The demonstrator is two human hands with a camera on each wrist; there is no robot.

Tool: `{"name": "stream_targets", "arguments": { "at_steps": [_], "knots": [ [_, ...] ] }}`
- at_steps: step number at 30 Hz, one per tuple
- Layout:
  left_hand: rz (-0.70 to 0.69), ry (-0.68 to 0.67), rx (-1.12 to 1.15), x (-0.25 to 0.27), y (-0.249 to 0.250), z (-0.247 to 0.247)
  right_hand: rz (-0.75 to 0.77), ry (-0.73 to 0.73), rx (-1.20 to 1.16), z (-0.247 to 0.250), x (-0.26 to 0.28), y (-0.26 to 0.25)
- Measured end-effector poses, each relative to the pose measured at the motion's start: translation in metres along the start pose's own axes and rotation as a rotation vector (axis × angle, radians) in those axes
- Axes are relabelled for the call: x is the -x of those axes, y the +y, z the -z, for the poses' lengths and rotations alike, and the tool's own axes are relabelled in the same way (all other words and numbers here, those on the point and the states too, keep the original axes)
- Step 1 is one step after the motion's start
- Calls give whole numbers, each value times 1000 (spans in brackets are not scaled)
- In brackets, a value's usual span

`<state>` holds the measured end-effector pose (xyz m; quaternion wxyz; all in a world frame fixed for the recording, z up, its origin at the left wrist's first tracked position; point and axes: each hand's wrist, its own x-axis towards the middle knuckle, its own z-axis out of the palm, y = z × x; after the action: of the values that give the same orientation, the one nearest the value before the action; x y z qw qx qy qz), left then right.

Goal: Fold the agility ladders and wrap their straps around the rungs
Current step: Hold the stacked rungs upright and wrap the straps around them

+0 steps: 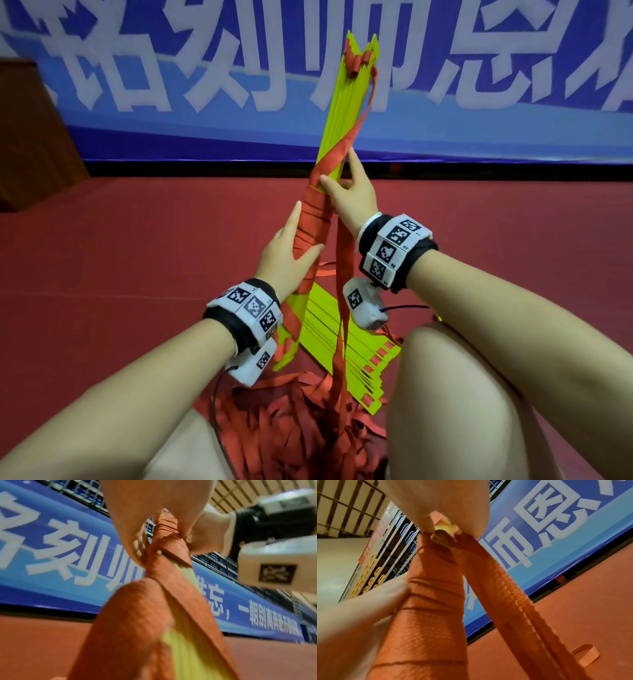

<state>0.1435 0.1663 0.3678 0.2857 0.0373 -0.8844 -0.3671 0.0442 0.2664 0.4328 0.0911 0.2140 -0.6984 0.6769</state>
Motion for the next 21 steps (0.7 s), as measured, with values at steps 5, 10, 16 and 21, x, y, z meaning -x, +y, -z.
{"name": "stream_targets", "arguments": {
  "at_steps": [5,10,16,21],
  "knots": [
    [174,-159,534,-10,0,2,51,-155,-182,18,-2,-11],
    [305,-282,828,-6,9,6,13,-194,-234,20,1,-25],
    [191,-110,690,-4,-1,-3,-41,-251,50,27,-2,-27],
    [190,3,584,-6,-4,-2,-110,-281,123,29,-4,-21]
  ]
}}
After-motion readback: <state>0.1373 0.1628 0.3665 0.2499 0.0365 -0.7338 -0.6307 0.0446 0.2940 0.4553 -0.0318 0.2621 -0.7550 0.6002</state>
